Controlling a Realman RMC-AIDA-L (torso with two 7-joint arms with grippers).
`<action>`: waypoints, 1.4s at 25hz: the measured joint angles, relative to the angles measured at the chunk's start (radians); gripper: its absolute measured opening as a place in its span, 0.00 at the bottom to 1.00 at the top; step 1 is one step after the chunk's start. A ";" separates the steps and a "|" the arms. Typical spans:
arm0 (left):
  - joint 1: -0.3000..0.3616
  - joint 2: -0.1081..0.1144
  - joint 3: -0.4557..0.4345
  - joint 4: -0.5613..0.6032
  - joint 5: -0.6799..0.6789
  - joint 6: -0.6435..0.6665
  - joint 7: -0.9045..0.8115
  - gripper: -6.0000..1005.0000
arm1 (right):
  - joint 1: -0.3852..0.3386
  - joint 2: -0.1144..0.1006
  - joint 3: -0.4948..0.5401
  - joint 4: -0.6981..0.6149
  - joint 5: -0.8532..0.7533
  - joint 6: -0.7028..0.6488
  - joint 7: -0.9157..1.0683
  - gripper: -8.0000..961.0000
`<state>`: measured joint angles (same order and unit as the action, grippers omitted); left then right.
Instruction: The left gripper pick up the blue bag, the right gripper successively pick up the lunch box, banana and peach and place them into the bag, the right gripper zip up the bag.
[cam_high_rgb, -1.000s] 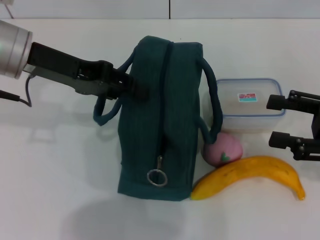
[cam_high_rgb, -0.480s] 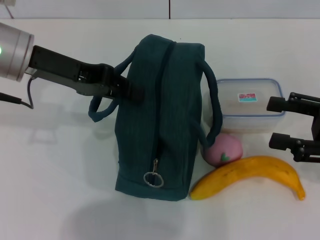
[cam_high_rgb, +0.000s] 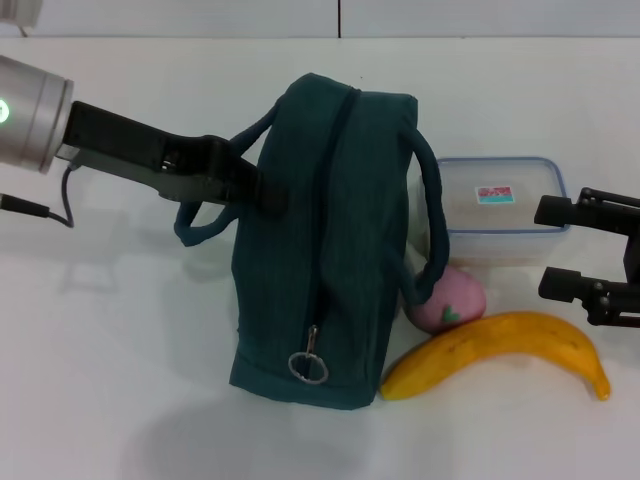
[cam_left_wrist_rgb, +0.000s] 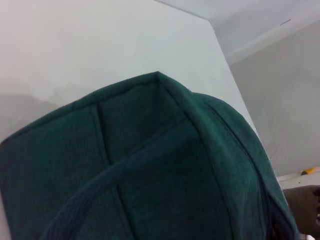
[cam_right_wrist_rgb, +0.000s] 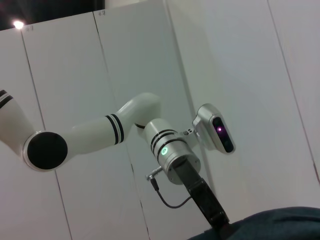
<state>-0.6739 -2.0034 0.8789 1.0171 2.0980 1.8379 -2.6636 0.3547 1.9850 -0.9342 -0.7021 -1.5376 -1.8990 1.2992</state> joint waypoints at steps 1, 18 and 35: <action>0.000 0.000 0.000 0.000 0.000 0.000 0.000 0.13 | 0.000 0.000 0.000 0.001 0.001 0.000 0.000 0.78; 0.061 -0.010 -0.067 0.004 -0.099 -0.006 0.022 0.06 | 0.008 0.021 0.306 0.250 0.062 0.045 0.003 0.78; 0.064 -0.038 -0.066 0.001 -0.103 -0.053 0.143 0.06 | 0.065 0.037 0.489 0.744 0.214 0.563 0.033 0.77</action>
<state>-0.6097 -2.0418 0.8127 1.0185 1.9953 1.7852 -2.5210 0.4199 2.0218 -0.4455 0.0421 -1.3236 -1.3358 1.3318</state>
